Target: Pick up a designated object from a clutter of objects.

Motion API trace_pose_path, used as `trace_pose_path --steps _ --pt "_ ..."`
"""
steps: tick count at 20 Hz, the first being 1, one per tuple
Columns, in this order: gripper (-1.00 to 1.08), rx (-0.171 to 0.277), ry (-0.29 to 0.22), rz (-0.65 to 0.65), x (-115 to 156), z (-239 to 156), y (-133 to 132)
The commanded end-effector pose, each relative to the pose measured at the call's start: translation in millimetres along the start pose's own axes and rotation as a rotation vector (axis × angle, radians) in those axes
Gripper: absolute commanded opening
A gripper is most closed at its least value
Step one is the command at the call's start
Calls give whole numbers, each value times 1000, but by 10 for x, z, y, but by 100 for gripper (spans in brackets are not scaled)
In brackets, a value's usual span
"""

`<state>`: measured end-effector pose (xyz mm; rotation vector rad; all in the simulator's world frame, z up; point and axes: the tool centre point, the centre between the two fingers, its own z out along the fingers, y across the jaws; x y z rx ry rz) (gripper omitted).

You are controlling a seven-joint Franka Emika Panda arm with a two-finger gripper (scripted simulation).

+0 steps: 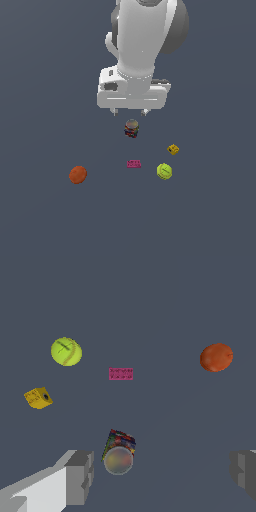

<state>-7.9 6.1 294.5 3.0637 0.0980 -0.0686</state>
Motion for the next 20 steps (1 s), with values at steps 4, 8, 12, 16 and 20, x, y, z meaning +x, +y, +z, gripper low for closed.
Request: trace_pose_path --steps 4,8,12,16,20 --pt "100 4 -5 -9 -8 13 -39" --pt "100 19 -22 -41 -45 54 -180" --pt "100 22 -26 -47 -61 60 -220" --pt "100 21 -25 -52 -29 78 -185" --pt "100 21 -23 -71 52 136 -107"
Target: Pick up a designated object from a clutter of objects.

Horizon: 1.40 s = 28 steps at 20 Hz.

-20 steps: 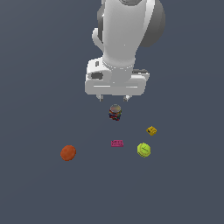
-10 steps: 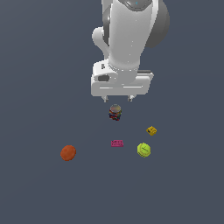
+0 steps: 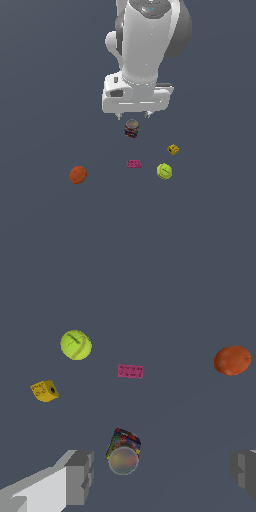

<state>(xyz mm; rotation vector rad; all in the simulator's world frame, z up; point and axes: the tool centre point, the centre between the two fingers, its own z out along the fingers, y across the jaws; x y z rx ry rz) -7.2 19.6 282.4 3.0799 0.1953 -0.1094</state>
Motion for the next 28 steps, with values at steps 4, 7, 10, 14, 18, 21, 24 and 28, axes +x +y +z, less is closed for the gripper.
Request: trace_pose_path --steps 4,7,10,14,18,21,24,28 --pt "100 -1 3 -37 154 119 184" --pt "100 -1 6 -67 273 223 338" --pt "100 0 11 -104 409 360 534" --pt "100 4 18 -163 599 598 857" --pt "100 10 29 -221 758 866 1203" --pt "100 15 38 -264 852 1082 1469" --pt "100 20 48 -304 920 1298 1727" --pt "100 26 61 -345 970 1544 2009"
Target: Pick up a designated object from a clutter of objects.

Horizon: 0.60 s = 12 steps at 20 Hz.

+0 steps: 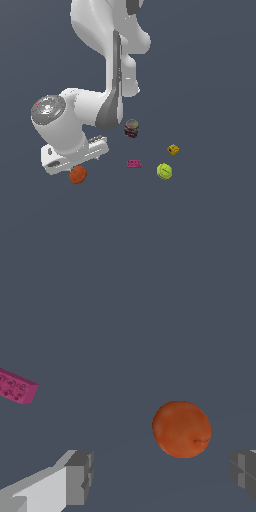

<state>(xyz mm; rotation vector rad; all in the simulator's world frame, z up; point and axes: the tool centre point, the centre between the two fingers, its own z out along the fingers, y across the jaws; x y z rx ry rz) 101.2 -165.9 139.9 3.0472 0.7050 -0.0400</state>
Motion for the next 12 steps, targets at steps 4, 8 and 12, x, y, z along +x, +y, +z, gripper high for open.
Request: trace_pose_path --steps 4,8,12 --pt "100 4 17 -47 -77 267 311" --pt "100 6 25 -65 -122 384 440" --pt "100 6 28 -73 -143 435 495"
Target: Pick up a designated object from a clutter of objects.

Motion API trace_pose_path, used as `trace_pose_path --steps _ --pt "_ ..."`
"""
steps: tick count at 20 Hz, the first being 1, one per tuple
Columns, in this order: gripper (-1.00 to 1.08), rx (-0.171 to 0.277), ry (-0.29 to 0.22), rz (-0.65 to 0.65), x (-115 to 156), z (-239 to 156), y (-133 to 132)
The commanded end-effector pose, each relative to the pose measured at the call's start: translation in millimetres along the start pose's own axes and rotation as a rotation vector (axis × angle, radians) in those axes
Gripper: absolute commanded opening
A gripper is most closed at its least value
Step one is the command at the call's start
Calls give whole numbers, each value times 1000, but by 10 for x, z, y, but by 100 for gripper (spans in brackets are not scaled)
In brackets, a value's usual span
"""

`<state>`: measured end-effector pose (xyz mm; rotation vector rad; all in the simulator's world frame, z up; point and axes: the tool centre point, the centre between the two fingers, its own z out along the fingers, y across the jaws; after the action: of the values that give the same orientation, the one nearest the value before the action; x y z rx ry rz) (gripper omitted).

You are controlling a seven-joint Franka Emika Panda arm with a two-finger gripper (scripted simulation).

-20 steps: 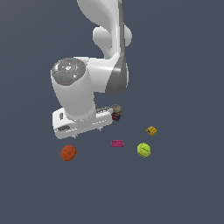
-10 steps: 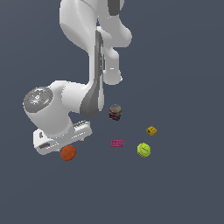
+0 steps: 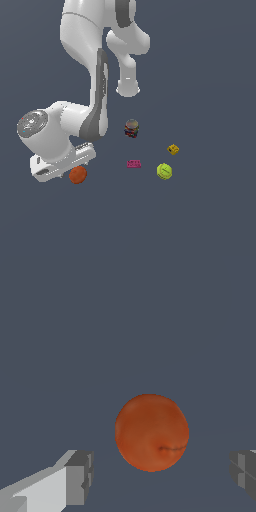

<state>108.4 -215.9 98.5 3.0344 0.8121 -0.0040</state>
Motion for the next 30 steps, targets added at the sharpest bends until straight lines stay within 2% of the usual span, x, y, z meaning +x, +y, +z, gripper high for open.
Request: trace_pose_path --steps 1,6,15,20,21,30 --pt "100 0 2 -5 -3 16 20" --pt "100 0 1 -1 -7 74 12" --pt "100 0 2 -5 -9 486 7" --pt "100 0 2 -5 0 517 18" --pt "-100 0 2 -5 0 517 18" --pt "-100 0 2 -5 0 517 18"
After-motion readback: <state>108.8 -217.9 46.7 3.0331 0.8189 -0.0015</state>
